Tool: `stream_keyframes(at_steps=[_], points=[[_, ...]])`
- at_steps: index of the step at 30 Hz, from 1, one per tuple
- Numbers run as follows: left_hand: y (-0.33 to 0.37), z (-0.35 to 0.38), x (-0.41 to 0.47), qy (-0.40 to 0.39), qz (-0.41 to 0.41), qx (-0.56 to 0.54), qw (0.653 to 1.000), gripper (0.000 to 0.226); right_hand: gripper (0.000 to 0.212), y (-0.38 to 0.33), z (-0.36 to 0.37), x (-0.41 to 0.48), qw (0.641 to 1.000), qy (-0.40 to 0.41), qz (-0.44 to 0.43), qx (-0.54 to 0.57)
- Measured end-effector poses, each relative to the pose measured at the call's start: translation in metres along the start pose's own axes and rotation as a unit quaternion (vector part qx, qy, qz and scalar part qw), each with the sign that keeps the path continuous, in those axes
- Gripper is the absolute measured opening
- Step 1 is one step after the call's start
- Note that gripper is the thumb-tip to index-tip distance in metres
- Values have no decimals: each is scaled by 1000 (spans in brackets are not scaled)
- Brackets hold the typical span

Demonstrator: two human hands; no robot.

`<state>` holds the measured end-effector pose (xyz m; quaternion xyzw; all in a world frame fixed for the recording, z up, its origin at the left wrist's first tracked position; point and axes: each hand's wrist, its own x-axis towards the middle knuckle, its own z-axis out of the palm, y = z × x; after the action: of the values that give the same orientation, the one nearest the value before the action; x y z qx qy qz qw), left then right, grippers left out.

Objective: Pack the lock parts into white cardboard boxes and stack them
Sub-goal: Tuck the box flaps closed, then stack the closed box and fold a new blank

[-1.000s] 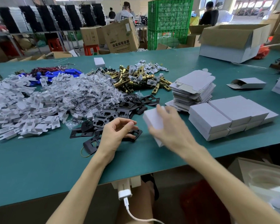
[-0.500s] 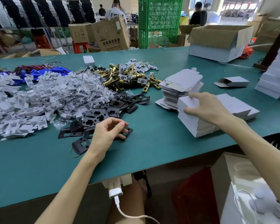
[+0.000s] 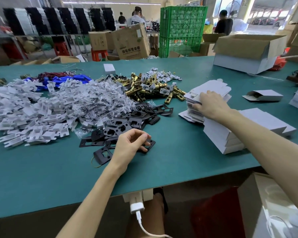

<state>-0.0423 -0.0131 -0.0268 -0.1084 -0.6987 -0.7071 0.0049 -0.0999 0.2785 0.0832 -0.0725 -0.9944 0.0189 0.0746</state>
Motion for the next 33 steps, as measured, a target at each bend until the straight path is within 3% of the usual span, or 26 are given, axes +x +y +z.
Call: stream_keyframes(at_steps=[8, 10, 12, 15, 19, 23, 30, 33], points=[[-2, 1, 2, -9, -2, 7, 1000, 9, 18, 2, -1, -9, 997, 70, -18, 15], [-3, 0, 2, -9, -4, 8, 1000, 9, 20, 1, -6, -13, 985, 165, -24, 54], [-2, -1, 2, -14, -3, 12, 1000, 9, 21, -2, -11, -19, 949, 291, -61, 109], [2, -2, 0, -22, 0, -19, 1000, 17, 31, -23, -16, -38, 894, 377, -183, 159], [13, -3, 2, -36, -51, -158, 986, 56, 35, -67, 8, -74, 857, 336, -340, 190], [18, -7, 2, -128, -138, -325, 927, 92, 41, -104, 43, -108, 834, 276, -410, 247], [15, -31, 7, -109, -102, -448, 882, 98, 43, -131, 63, -131, 811, 155, -353, 440], [20, -33, 6, -70, -67, -468, 878, 92, 47, -135, 63, -135, 785, 32, -256, 564]])
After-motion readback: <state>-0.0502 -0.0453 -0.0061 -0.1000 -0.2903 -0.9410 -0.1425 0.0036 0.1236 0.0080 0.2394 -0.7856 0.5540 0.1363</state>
